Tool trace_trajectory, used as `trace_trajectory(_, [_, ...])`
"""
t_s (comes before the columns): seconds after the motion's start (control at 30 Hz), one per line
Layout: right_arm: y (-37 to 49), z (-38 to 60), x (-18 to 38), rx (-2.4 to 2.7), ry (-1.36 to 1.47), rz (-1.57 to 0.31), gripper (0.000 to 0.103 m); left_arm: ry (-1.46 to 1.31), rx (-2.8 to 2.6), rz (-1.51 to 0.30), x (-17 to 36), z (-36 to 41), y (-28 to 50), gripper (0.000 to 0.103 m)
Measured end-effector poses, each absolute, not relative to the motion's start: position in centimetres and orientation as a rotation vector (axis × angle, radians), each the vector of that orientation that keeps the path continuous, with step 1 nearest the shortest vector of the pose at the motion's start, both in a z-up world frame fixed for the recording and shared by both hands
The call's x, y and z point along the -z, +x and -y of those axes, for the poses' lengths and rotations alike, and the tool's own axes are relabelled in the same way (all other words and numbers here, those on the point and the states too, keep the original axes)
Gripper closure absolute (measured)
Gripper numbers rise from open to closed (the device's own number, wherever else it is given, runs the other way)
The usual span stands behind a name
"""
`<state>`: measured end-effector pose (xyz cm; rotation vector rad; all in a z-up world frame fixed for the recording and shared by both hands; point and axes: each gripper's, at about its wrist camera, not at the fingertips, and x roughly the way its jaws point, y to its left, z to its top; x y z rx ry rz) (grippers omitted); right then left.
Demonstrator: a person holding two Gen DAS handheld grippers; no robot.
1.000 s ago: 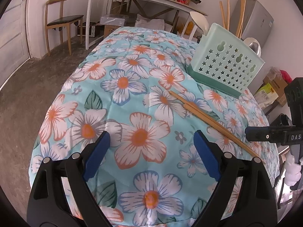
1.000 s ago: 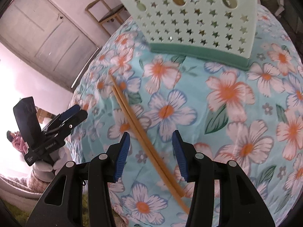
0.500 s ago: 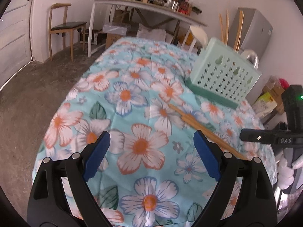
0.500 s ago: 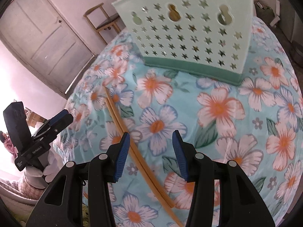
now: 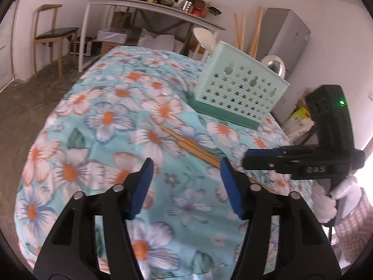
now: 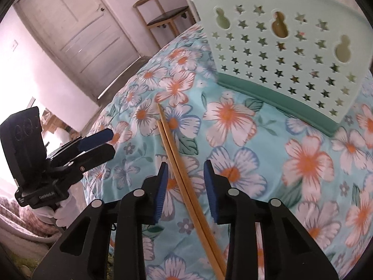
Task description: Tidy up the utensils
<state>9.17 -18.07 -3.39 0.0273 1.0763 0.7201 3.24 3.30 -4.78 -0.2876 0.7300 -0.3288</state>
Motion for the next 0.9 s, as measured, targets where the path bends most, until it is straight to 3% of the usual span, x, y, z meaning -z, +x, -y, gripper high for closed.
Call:
trace_trajectory(0.1, [9.5,17.5,3.8,-0.744,0.003,-1.085,0.078,-0.29,0.36,-0.745,5.0,-2.6,3.4,0.062])
trace_trajectory(0.3, [10.3,16.7,4.9,-0.773,-0.043,-1.11,0.088,-0.291,0.407,-0.767,5.5,-1.6,4.0,0.073])
trace_trajectory(0.67, [10.1,16.9,5.1,-0.841,-0.073,-1.107,0.089,-0.304,0.445,-0.83,6.5,-0.1,5.6,0.084])
trace_trajectory(0.9, [10.3,16.6,5.2,-0.814,-0.117,-1.082,0.089,-0.336,0.448,-0.858,7.1,0.0,6.3,0.084])
